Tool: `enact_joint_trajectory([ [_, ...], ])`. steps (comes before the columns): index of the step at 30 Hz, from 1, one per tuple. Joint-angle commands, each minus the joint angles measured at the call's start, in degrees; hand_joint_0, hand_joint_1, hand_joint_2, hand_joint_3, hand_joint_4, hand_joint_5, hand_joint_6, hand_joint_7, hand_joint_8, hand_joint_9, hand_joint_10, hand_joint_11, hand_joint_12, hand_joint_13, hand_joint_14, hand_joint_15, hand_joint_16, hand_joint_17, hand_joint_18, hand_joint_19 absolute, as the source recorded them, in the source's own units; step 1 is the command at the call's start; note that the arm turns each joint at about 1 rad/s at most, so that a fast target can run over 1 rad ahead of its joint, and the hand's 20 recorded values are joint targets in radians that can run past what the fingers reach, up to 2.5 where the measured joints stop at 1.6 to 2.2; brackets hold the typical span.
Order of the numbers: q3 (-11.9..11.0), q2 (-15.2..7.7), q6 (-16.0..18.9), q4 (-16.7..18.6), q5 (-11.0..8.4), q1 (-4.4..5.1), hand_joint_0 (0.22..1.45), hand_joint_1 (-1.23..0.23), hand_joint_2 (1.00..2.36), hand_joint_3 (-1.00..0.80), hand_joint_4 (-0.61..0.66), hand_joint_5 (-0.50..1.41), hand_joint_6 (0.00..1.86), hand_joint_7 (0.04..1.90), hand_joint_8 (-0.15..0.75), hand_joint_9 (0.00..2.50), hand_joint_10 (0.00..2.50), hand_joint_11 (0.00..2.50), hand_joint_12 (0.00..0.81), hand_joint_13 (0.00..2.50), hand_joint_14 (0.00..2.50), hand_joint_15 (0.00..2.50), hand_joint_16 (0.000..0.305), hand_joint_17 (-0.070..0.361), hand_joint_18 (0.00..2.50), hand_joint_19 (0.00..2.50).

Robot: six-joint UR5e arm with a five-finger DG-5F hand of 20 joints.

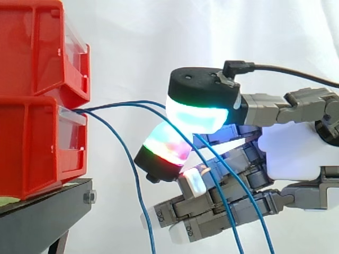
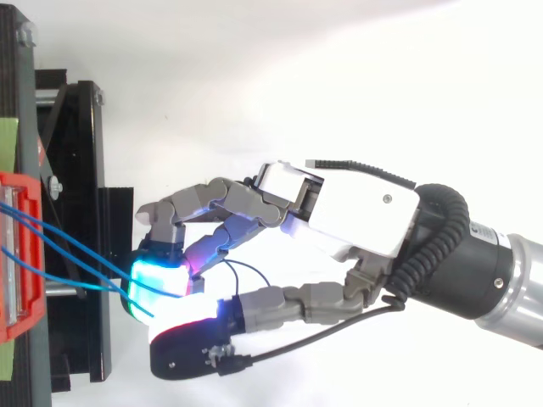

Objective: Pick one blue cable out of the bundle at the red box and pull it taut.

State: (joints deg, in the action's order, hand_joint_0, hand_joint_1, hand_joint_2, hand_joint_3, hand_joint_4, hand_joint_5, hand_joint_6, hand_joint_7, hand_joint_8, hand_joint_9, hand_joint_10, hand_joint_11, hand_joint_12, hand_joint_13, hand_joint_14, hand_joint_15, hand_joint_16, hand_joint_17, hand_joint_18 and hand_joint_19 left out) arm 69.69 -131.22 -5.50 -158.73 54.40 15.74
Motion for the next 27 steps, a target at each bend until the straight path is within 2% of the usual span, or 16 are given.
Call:
enact_joint_trajectory([
  [1,0.0,0.0,0.0,0.0,0.00,-0.01,0.62,-0.88,1.01,-0.40,0.17,-0.19,0.87,1.12,0.340,0.81,0.02,0.96,0.414,0.37,0.00,0.11,0.053,0.120,0.35,0.12],
  [4,0.0,0.0,-0.1,0.0,0.00,-0.01,0.61,-0.92,1.00,-0.50,0.18,-0.19,0.87,1.10,0.341,0.81,0.02,0.95,0.414,0.36,0.00,0.09,0.053,0.120,0.35,0.13],
  [7,-0.1,0.0,-0.1,0.0,0.00,-0.01,0.55,-0.89,1.00,-0.50,0.18,-0.18,0.86,1.10,0.348,0.83,0.02,0.96,0.425,0.38,0.00,0.10,0.055,0.124,0.36,0.15],
  [10,0.0,0.0,-0.1,0.0,0.00,-0.01,0.48,-0.83,1.00,-0.50,0.20,-0.16,0.86,1.08,0.371,0.88,0.02,0.96,0.443,0.40,0.00,0.11,0.059,0.132,0.39,0.15],
  [13,0.0,0.0,-0.1,0.0,0.00,-0.01,0.43,-0.71,1.00,-0.50,0.21,-0.15,0.85,1.05,0.398,0.92,0.02,0.95,0.472,0.41,0.00,0.12,0.064,0.144,0.42,0.16],
  [14,0.0,0.0,-0.1,0.0,0.00,-0.01,0.43,-0.63,1.00,-0.50,0.20,-0.15,0.84,1.06,0.401,0.93,0.02,0.95,0.470,0.41,0.00,0.13,0.064,0.144,0.40,0.16],
  [16,0.0,0.0,-0.1,0.0,0.09,-0.01,0.49,-0.59,1.00,-0.50,0.18,-0.15,0.83,1.09,0.382,0.92,0.02,0.95,0.446,0.39,0.00,0.12,0.059,0.133,0.36,0.19],
  [18,0.0,0.0,-0.1,0.1,0.00,-0.01,0.51,-0.60,1.00,-0.47,0.18,-0.15,0.83,1.11,0.374,0.91,0.02,0.97,0.436,0.38,0.00,0.12,0.057,0.129,0.34,0.19],
  [19,-0.1,0.0,-0.2,0.1,0.00,-0.01,0.54,-0.62,1.01,-0.38,0.17,-0.15,0.83,1.13,0.365,0.92,0.02,0.96,0.427,0.37,0.00,0.12,0.055,0.125,0.33,0.20],
  [23,0.0,0.0,-0.2,0.1,0.00,-0.01,0.57,-0.71,1.02,-0.19,0.17,-0.16,0.83,1.19,0.368,0.92,0.02,0.97,0.421,0.39,0.00,0.12,0.054,0.122,0.35,0.19],
  [27,0.0,0.0,-0.2,0.0,0.09,0.08,0.58,-0.79,1.02,-0.18,0.18,-0.18,0.86,1.16,0.358,0.90,0.02,0.98,0.422,0.40,0.00,0.12,0.054,0.123,0.38,0.17],
])
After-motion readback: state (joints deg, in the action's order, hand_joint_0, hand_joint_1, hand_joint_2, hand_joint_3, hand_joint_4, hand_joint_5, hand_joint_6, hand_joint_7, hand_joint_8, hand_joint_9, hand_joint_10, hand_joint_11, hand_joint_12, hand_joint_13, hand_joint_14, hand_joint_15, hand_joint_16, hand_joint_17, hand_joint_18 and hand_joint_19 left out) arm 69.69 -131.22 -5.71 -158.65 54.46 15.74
